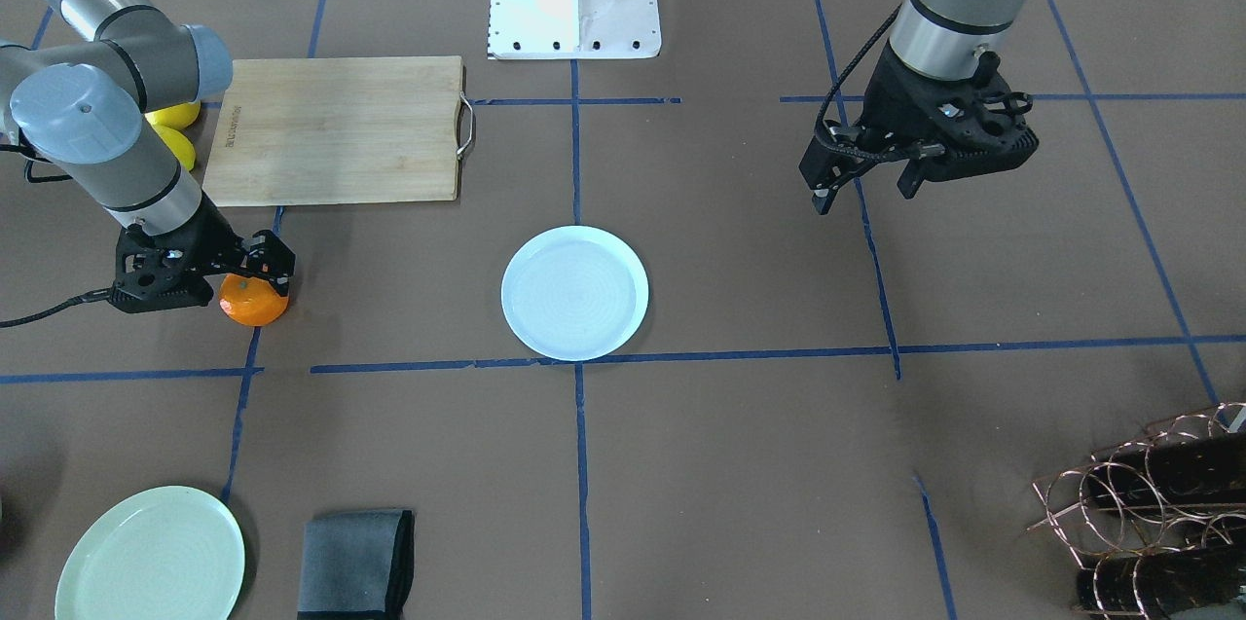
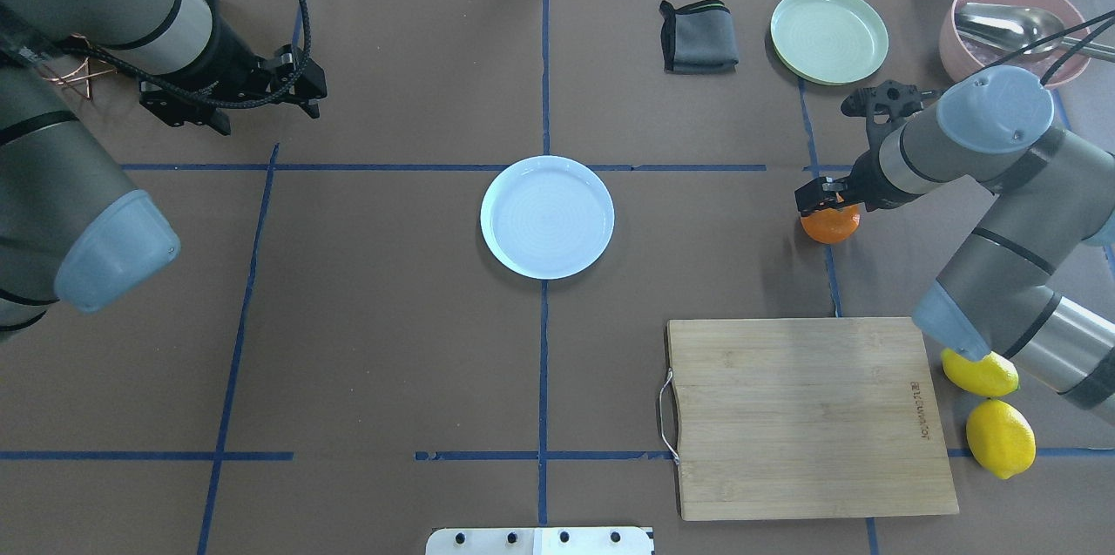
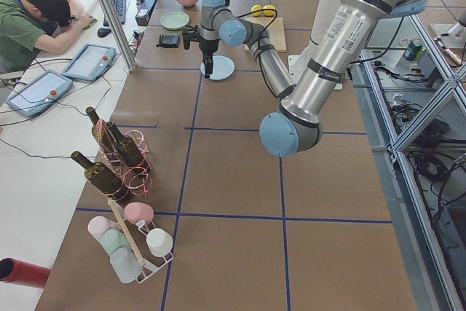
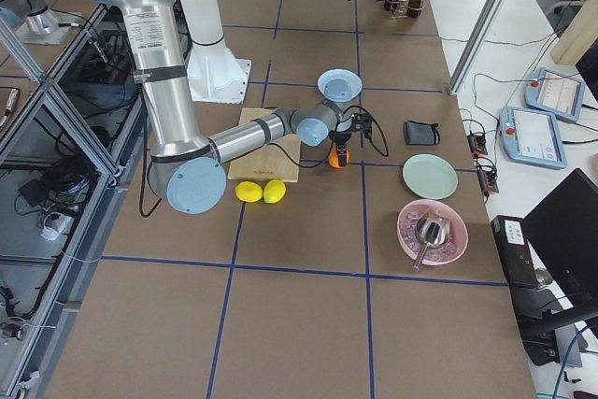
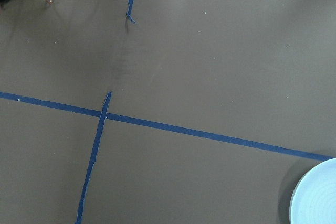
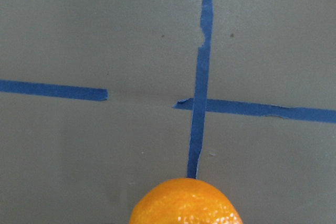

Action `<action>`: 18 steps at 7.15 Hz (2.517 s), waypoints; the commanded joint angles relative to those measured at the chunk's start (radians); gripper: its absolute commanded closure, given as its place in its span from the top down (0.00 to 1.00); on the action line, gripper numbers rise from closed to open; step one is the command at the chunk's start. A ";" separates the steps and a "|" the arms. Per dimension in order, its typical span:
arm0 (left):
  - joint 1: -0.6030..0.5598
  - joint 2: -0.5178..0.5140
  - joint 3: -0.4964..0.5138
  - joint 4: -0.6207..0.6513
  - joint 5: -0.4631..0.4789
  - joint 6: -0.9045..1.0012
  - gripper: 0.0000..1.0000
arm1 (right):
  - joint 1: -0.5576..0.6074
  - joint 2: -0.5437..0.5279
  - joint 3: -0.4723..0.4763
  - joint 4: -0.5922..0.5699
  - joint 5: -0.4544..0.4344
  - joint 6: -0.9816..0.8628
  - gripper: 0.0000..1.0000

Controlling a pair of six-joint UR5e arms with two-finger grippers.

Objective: Pick orange to plate
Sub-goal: 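Release the plate and withdraw the left gripper while the right gripper reaches the orange, then grasp the orange with the right gripper and lift it, then carry the orange over the light blue plate and lower it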

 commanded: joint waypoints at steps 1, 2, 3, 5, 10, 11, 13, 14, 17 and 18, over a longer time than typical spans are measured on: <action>0.000 0.000 0.002 0.000 0.000 0.000 1.00 | -0.014 0.015 -0.017 0.000 -0.001 0.003 1.00; 0.000 0.000 0.002 0.000 0.000 0.000 1.00 | -0.021 0.019 -0.028 0.000 -0.003 0.000 1.00; 0.002 0.000 0.003 0.000 0.000 0.000 1.00 | -0.022 0.019 -0.045 0.000 -0.001 -0.006 1.00; 0.003 0.000 0.006 -0.001 0.000 0.000 1.00 | -0.021 0.018 -0.046 0.000 -0.001 -0.007 1.00; -0.006 0.009 -0.003 0.002 0.000 0.059 1.00 | 0.005 0.059 -0.001 -0.020 0.014 0.006 0.00; -0.009 0.040 -0.020 0.000 0.000 0.107 1.00 | 0.007 0.123 0.039 -0.123 0.014 0.011 0.00; -0.041 0.087 -0.038 0.002 0.000 0.208 1.00 | -0.028 0.292 0.079 -0.344 0.010 0.102 0.00; -0.064 0.119 -0.038 0.002 -0.002 0.275 1.00 | -0.071 0.338 0.069 -0.345 0.002 0.179 0.00; -0.178 0.253 -0.070 0.000 -0.003 0.550 1.00 | -0.195 0.543 -0.102 -0.342 -0.117 0.347 0.00; -0.227 0.294 -0.071 0.000 -0.020 0.655 1.00 | -0.238 0.611 -0.185 -0.336 -0.163 0.379 0.00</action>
